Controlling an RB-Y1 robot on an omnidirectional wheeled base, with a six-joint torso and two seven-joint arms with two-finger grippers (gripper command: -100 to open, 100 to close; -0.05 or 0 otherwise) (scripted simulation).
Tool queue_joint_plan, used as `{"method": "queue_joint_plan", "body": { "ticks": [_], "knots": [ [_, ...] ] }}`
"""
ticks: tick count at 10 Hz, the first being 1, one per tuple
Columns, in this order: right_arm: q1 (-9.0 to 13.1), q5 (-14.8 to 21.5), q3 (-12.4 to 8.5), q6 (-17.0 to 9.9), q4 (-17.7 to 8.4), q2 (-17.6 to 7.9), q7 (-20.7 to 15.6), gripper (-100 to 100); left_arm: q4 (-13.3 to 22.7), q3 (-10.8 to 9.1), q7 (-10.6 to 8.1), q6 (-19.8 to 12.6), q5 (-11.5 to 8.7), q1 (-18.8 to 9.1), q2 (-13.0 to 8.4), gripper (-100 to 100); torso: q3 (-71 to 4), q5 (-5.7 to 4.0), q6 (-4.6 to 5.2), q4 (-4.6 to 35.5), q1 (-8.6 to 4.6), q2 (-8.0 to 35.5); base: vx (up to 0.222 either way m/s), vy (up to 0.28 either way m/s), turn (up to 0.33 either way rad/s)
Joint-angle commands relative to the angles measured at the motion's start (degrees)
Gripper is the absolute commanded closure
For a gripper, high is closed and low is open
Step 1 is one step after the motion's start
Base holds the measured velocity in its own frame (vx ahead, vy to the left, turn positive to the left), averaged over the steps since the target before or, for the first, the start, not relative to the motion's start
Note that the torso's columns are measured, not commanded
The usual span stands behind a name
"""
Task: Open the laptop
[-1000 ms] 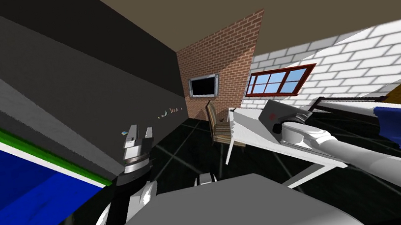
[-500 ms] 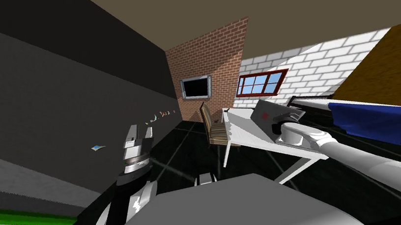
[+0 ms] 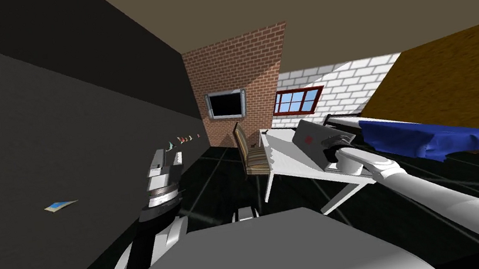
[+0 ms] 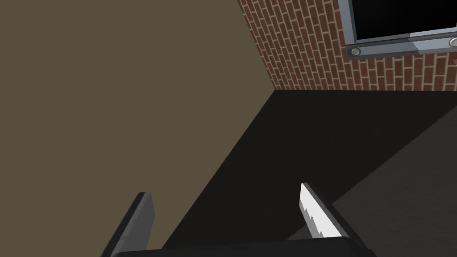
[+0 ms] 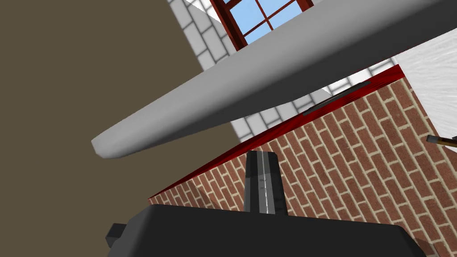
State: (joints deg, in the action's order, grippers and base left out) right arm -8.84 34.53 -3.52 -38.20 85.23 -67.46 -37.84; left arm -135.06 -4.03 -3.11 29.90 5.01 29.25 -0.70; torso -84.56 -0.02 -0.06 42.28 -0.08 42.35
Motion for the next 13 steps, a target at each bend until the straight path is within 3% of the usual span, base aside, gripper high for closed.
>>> {"method": "queue_joint_plan", "body": {
  "ticks": [1, 3, 4, 5, 7, 8, 10, 11, 13],
  "knots": [
    [-1.1, 2.2, -2.9, 3.9, 1.7, 2.5, -0.8, 100, 0.0, 0.00, 0.00, 0.0, 0.0, 0.0, 0.0, 0, 0.2, -0.01, 0.02, 0.1, -0.03, 0.3, 0.175, 0.020, -0.331],
    [-1.1, 2.2, -2.9, 7.2, 1.7, 2.5, -0.8, 100, 0.0, 0.00, 0.00, 0.0, 0.0, 0.0, 0.0, 0, -0.1, 0.06, 0.17, 0.0, 0.17, -0.2, 0.157, 0.055, -0.307],
    [-2.6, 4.1, -5.6, 8.8, 3.8, 4.7, -1.5, 100, 0.0, 0.00, 0.00, 0.0, 0.0, 0.0, 0.0, 0, 0.0, 0.04, 0.02, 0.0, 0.08, 0.0, 0.188, 0.104, -0.371],
    [-2.6, 4.1, -5.9, 10.7, 3.8, 4.7, -1.5, 100, 0.0, 0.00, 0.00, 0.0, 0.0, 0.0, 0.0, 0, 0.0, 0.05, 0.14, 0.0, 0.22, -0.1, 0.208, 0.103, -0.482],
    [-2.6, 4.1, -5.9, 12.9, 3.8, 4.7, -1.5, 100, 0.0, 0.00, 0.00, 0.0, 0.0, 0.0, 0.0, 0, 0.1, -0.02, -0.02, 0.0, -0.10, 0.1, 0.073, 0.025, -0.016],
    [-4.1, 6.0, -8.8, 15.2, 5.9, 7.0, -2.3, 100, 0.0, 0.00, 0.00, 0.0, 0.0, 0.0, 0.0, 0, 0.2, -0.06, 0.02, 0.1, -0.17, 0.3, 0.154, 0.062, -0.322],
    [-4.1, 6.0, -8.9, 17.9, 5.9, 7.0, -2.3, 100, 0.0, -0.01, 0.00, 0.0, 0.0, 0.0, 0.0, 0, -0.1, 0.07, 0.09, -0.1, 0.21, -0.2, 0.143, 0.076, -0.336],
    [-5.5, 7.9, -11.9, 19.8, 8.0, 9.2, -3.0, 100, 0.0, 0.00, 0.00, 0.0, 0.0, 0.0, 0.0, 0, 0.0, 0.04, -0.05, 0.0, 0.10, -0.1, 0.208, 0.140, -0.420],
    [-5.5, 7.9, -11.9, 23.1, 8.0, 9.2, -3.0, 100, 0.0, 0.00, 0.00, 0.0, 0.0, 0.0, 0.0, 0, -0.1, 0.08, 0.01, -0.1, 0.22, -0.2, 0.147, 0.109, -0.252]
  ]
}}
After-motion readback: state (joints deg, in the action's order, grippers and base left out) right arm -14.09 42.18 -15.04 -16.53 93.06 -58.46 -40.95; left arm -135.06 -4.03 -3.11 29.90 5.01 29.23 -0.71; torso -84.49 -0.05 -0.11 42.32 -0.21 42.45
